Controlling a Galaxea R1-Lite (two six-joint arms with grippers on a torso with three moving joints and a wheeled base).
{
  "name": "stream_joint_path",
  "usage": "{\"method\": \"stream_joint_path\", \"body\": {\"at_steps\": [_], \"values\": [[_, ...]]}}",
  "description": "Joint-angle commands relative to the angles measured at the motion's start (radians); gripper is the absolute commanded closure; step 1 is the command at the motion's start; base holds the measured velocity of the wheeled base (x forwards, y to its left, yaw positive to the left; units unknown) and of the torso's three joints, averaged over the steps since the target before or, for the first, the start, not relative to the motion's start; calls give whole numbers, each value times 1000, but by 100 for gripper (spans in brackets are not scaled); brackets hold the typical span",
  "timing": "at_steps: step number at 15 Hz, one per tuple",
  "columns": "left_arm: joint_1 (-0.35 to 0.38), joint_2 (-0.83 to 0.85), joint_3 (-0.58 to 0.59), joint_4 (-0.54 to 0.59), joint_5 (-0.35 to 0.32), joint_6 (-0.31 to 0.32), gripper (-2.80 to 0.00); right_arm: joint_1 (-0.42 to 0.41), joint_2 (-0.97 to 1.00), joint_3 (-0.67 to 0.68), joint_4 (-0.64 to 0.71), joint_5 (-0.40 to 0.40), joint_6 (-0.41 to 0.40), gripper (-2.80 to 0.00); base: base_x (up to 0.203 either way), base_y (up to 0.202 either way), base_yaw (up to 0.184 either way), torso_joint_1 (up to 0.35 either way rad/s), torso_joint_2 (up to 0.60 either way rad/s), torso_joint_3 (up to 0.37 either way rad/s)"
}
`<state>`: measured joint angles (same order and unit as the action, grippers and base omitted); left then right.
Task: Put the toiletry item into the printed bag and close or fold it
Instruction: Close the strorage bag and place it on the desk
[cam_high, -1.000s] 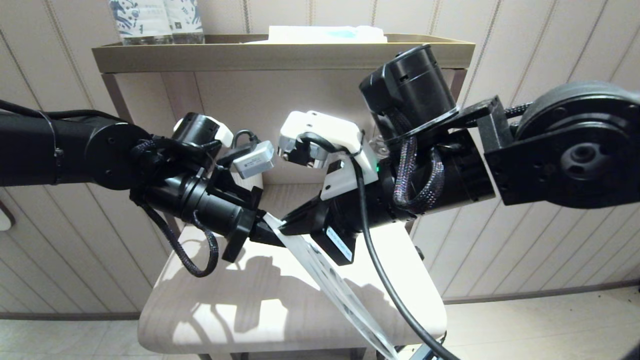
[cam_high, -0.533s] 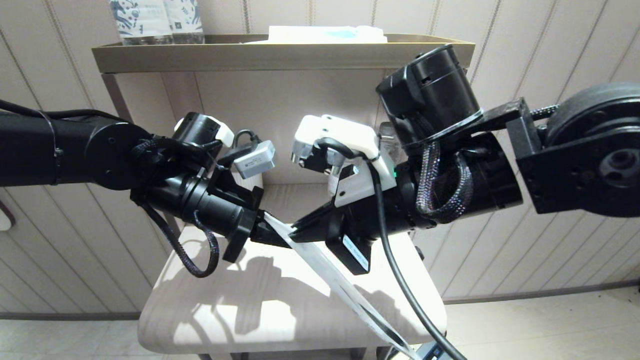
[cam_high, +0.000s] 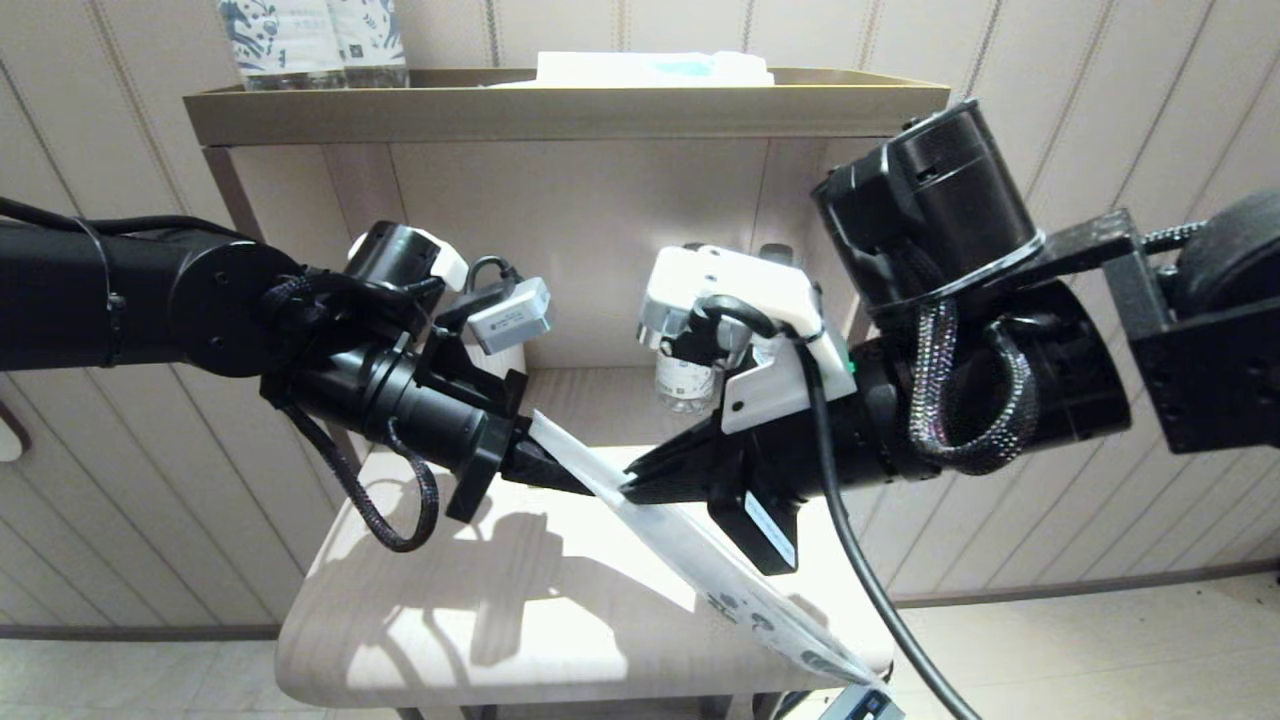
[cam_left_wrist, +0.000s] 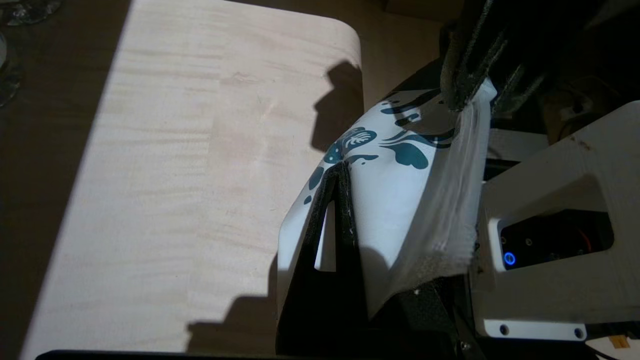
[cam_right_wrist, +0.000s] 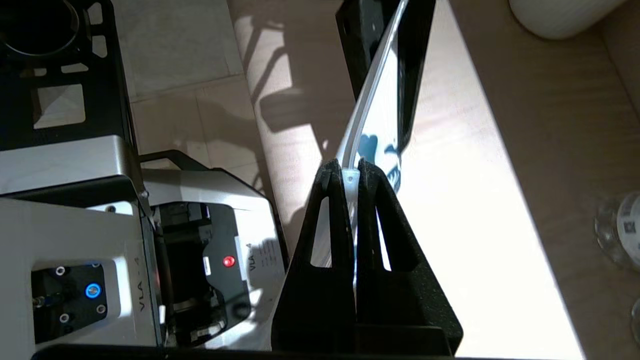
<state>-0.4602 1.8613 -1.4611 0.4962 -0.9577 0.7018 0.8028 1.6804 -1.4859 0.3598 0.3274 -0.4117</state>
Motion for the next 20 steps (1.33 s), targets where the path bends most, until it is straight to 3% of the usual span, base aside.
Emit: {"method": "stream_joint_path", "body": {"at_steps": [1, 13, 20], "values": [[0, 5, -2, 3, -6, 4, 0, -21, -60, 55, -8, 1, -2, 0, 0, 0, 0, 0, 0, 0], [0, 22, -24, 4, -24, -4, 0, -202, -384, 418, -18, 5, -2, 0, 0, 0, 0, 0, 0, 0], [0, 24, -24, 4, -24, -4, 0, -263, -452, 520, -21, 8, -4, 0, 0, 0, 0, 0, 0, 0]]}}
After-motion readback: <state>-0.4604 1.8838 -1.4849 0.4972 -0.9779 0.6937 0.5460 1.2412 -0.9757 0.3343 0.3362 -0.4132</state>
